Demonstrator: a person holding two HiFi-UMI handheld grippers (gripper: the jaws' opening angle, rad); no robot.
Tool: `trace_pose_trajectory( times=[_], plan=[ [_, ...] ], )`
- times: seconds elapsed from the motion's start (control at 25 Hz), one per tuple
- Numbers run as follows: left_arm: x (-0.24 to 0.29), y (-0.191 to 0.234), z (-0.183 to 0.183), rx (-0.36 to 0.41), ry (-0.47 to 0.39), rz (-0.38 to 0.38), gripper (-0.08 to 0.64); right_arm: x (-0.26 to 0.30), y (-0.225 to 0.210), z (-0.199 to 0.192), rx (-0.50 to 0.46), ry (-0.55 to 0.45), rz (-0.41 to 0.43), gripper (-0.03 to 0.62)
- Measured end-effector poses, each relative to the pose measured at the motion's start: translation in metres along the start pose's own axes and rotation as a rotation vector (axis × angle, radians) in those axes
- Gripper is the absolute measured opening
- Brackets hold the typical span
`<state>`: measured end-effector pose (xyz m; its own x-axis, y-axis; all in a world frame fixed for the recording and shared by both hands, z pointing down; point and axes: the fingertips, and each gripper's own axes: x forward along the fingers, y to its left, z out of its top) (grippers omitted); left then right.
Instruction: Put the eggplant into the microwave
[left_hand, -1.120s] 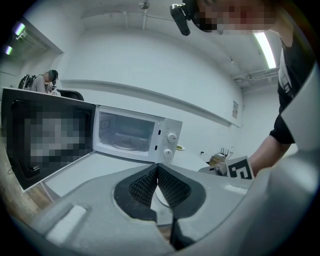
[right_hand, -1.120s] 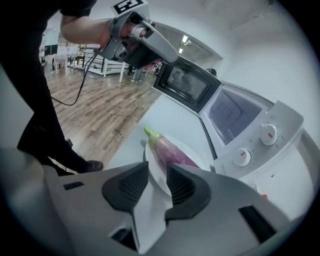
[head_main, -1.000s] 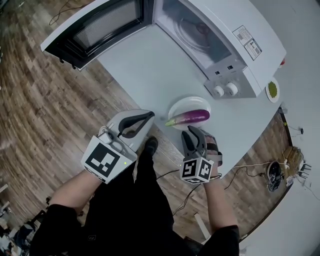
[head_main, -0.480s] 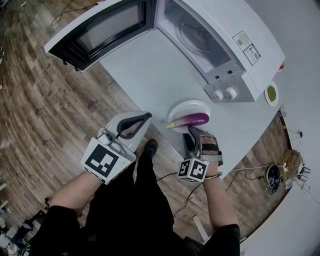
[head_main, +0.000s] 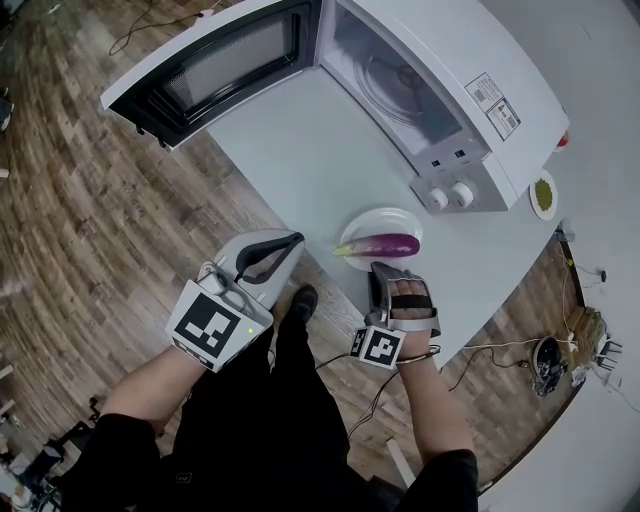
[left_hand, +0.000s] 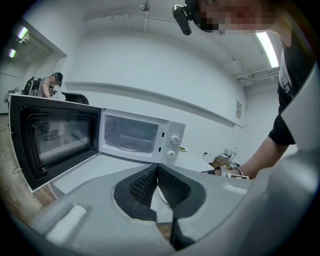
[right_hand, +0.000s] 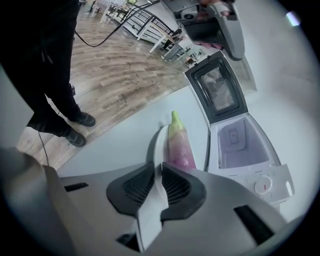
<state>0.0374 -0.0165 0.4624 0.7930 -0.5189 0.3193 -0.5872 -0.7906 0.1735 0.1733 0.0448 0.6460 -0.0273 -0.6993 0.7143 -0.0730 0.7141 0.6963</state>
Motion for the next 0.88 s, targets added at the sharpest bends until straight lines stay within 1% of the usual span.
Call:
trace_pose_trajectory(
  times=[0.16,0.32,0.56,0.76,0.88],
  plan=[
    [-0.001,0.0,0.0,-0.01,0.004,0.006,0.008,0.001,-0.001,0.0,-0.03,0.012,-0.021,0.043],
    [-0.002,-0.001,0.002,-0.001,0.003,0.005,0.008,0.001,-0.002,0.001,-0.058,0.019,-0.045,0.043],
    [-0.004,0.003,-0.002,0.024,0.013,0.01,0.008,-0.003,-0.008,0.002,-0.045,0.011,-0.119,0.034],
    [-0.005,0.002,-0.004,0.008,0.018,0.014,0.008,-0.006,-0.017,0.003,-0.037,0.011,-0.159,0.026],
    [-0.005,0.001,-0.004,0.024,0.017,0.011,0.008,-0.01,-0.024,0.004,-0.035,0.011,-0.191,0.021]
  ],
)
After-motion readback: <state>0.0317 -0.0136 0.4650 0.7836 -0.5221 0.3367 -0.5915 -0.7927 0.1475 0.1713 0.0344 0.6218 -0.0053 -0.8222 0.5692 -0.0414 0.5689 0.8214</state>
